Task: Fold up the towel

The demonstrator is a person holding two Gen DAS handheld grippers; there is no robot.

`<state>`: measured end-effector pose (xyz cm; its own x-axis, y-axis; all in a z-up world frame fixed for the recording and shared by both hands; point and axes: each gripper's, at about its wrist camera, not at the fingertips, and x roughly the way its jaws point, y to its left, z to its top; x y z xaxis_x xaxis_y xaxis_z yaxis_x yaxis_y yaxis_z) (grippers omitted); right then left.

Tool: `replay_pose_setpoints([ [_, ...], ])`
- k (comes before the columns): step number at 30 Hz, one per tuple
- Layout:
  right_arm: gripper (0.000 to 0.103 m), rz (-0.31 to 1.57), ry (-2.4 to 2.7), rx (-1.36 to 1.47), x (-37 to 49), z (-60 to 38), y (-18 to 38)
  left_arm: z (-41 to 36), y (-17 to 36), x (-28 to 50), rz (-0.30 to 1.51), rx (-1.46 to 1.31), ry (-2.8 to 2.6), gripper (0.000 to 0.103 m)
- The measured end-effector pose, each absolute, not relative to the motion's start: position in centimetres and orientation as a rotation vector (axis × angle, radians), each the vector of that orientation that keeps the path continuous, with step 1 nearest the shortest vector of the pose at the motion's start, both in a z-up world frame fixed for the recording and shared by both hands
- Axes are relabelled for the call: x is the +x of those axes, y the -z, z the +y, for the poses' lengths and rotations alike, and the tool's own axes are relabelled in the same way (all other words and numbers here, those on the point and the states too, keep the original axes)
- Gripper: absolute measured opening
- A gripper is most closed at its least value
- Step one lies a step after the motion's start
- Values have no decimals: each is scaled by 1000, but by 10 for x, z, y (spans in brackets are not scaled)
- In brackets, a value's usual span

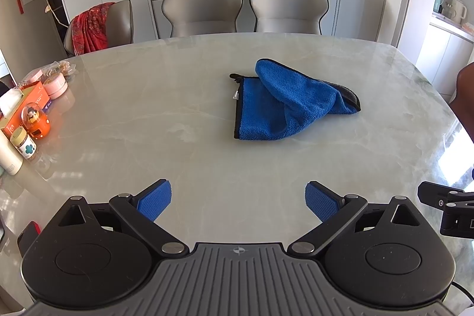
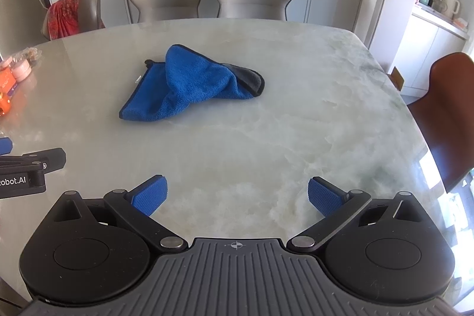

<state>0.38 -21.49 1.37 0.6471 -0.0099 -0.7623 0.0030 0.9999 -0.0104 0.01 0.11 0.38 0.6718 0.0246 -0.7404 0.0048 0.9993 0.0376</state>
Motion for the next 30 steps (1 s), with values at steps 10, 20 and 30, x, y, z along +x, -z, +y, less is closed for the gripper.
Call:
replay_pose_setpoints([
  [10,102,886,-3,-6,7,-215,-10,2,0,8,855,40,-11,99],
  [20,102,889,-20,-2,28,-224,-9,-1,2,32,861,68,7,99],
  [30,102,774,-152,15,68,-250,-13,0,-14,87,743,134,142,99],
])
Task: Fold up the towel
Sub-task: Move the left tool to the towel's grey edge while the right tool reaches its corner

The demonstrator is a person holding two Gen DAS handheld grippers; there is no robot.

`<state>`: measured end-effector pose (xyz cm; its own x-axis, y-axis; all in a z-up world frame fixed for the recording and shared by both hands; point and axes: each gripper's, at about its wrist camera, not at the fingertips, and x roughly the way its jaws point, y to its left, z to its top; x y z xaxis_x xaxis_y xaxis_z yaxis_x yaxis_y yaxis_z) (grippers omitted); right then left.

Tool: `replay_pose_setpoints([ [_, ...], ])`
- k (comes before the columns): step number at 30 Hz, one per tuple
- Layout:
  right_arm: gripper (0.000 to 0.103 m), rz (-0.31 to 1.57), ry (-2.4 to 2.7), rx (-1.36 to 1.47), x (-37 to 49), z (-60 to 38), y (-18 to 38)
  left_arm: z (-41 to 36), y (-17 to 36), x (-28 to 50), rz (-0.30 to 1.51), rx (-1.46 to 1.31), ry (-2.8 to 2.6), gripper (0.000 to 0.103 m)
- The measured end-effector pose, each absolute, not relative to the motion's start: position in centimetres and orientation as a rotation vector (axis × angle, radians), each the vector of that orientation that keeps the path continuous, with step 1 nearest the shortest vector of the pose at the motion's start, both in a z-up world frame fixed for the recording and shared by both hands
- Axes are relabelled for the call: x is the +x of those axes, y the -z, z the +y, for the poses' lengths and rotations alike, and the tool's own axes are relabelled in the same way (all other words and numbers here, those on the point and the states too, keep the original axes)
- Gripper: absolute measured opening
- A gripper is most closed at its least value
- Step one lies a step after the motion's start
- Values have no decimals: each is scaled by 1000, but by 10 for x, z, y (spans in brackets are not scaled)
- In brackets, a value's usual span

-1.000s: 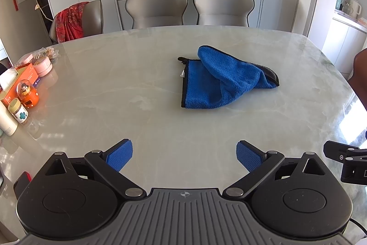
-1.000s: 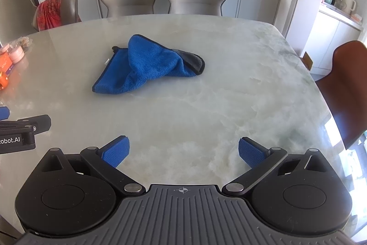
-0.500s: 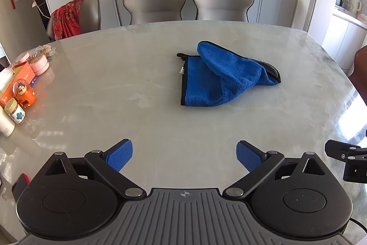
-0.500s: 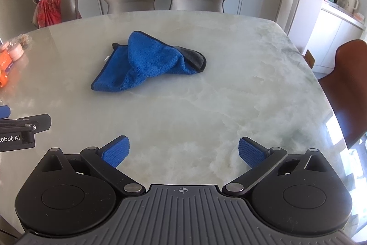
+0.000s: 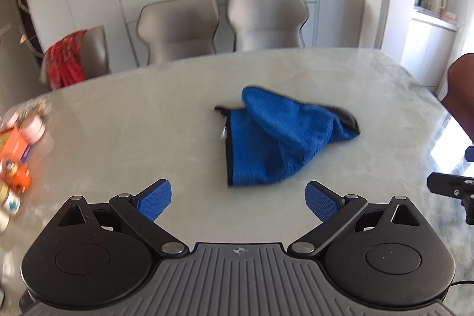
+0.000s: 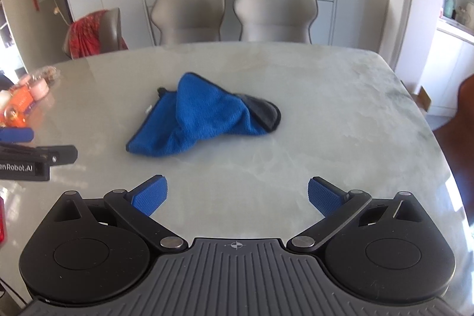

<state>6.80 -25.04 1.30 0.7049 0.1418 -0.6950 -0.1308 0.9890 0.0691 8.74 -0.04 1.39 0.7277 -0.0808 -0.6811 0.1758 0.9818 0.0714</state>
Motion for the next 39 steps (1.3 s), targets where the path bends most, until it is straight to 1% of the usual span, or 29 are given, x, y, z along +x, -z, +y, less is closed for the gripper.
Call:
replay_pose_setpoints([
  [5,102,747,-224,-53,103,-263,-10,-9,-19,127,640,238,252,99],
  [8,98,736,-276,-79,124,-269,-6,-16,-16,154,593,310,306,100],
  [11,95,714,-335,-98,141,-272,1,-23,-11,181,570,375,381,100],
  [17,95,749,-418,-169,176,-273,21,-39,9,236,558,524,526,100],
  [23,95,811,-530,-121,211,-279,38,-53,30,295,644,578,657,100],
  [28,97,815,-506,-205,233,-276,49,-58,54,331,678,650,711,100],
  [31,98,817,-506,-217,245,-277,55,-62,69,348,707,686,738,100],
  [35,98,830,-562,-165,257,-281,62,-64,88,368,776,692,759,99],
  [39,98,831,-591,-155,266,-280,67,-62,96,376,794,688,771,99],
])
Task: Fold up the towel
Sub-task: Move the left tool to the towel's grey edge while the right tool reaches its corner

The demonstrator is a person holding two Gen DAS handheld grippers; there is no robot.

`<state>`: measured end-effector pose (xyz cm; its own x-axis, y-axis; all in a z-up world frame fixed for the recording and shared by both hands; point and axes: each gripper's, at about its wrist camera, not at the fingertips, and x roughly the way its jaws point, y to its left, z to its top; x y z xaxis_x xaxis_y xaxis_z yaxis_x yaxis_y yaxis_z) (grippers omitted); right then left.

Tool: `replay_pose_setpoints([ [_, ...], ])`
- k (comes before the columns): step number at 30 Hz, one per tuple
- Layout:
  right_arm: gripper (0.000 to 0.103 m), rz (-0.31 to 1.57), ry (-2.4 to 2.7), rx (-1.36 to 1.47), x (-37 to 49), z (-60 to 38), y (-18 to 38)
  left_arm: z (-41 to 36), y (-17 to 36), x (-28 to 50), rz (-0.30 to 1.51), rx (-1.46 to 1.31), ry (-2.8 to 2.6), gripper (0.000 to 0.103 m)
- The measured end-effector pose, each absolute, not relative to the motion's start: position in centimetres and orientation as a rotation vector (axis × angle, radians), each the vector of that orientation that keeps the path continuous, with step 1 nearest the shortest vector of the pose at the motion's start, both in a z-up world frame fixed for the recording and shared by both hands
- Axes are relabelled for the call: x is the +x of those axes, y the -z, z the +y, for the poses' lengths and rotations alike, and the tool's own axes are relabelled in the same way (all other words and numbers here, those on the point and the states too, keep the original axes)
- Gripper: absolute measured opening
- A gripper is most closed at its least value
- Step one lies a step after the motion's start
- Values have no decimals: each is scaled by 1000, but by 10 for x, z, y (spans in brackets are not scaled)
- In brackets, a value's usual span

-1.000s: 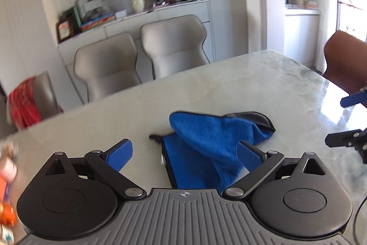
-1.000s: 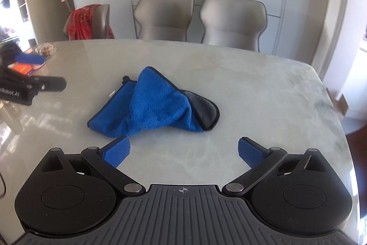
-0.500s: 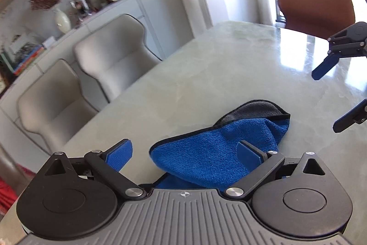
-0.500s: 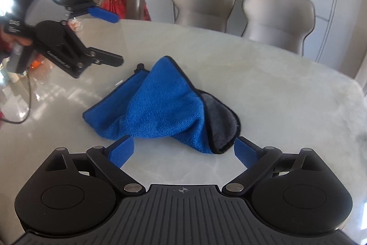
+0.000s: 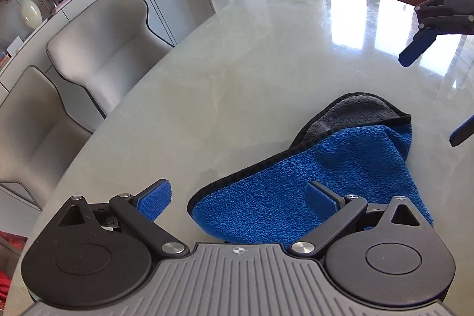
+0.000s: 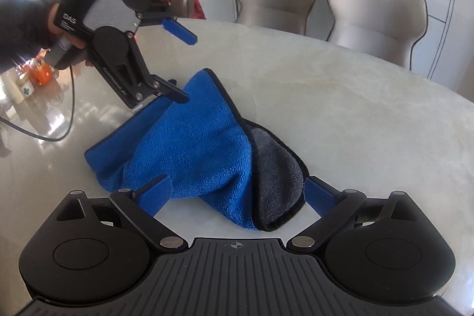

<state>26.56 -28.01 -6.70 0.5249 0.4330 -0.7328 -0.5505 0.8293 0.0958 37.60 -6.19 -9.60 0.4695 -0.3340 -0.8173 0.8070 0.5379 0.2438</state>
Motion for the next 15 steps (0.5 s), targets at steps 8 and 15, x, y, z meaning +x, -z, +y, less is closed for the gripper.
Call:
replay_pose_setpoints([
  [8,69,886,-655,-158,284,-280,85,-62,106,388,830,731,822,99],
  [15,49,940,-697,-165,295,-284,94,-60,116,402,908,731,899,99],
])
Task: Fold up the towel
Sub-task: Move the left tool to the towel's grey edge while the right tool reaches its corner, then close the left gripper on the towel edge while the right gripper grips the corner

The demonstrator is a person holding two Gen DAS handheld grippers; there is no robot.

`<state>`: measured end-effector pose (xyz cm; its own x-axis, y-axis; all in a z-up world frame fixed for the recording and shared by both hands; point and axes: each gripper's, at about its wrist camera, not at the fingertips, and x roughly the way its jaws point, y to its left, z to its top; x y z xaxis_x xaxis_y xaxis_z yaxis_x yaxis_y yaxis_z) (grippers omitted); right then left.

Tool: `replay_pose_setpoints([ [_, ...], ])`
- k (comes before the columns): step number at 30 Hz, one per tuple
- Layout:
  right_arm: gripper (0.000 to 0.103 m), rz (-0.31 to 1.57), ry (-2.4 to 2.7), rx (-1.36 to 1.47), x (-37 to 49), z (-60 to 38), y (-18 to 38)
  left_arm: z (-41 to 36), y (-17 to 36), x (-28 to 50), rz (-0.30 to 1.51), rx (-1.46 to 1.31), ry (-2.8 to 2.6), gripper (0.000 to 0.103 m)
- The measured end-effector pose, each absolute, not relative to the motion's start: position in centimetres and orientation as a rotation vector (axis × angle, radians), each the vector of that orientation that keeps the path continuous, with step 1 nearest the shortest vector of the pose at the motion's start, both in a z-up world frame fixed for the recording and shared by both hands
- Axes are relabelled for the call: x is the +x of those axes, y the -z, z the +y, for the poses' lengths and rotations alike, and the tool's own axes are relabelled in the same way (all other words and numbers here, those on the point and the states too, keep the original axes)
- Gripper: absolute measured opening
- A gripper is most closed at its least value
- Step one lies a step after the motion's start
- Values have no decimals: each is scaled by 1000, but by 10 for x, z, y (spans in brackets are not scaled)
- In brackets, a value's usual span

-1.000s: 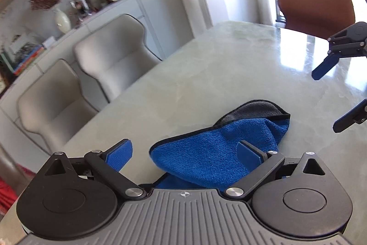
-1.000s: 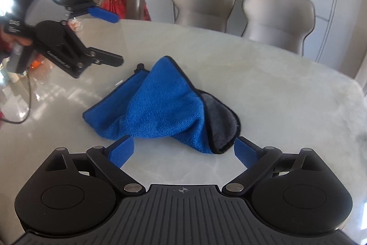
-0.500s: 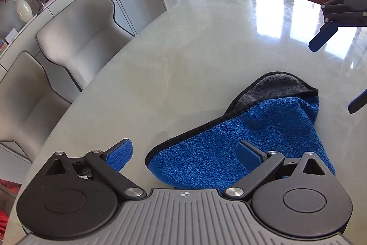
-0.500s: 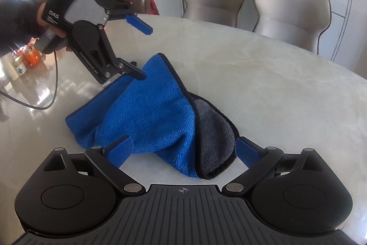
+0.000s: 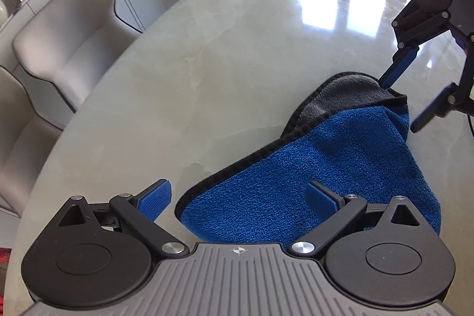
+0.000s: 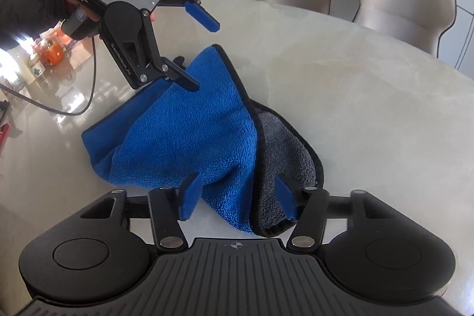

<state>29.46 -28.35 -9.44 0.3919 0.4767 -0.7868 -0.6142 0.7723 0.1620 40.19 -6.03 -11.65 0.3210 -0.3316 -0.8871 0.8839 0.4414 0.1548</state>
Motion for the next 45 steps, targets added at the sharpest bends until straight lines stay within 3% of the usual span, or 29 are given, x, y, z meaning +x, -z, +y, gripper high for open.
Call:
replay_pose_setpoints([
  [14,48,986,-729,-195,305,-285,106,-61,124,429,1036,724,971,97],
  [17,51,970,-739,-201,304,-285,105,-58,121,432,1062,707,996,89],
  [19,61,954,-707,-216,305,-285,105,-56,117,431,1065,700,1018,76],
  [25,63,988,-730,-173,308,-289,105,-48,106,421,1096,723,1062,50],
  [33,66,1006,-753,-214,305,-283,104,-45,106,410,1112,738,1055,44],
  [35,66,1003,-736,-232,304,-283,104,-43,103,411,1102,737,1035,40],
  [38,66,981,-719,-247,302,-282,102,-42,98,411,1077,792,1029,23],
  [45,68,928,-674,-214,302,-293,98,-42,97,401,994,895,1023,7],
])
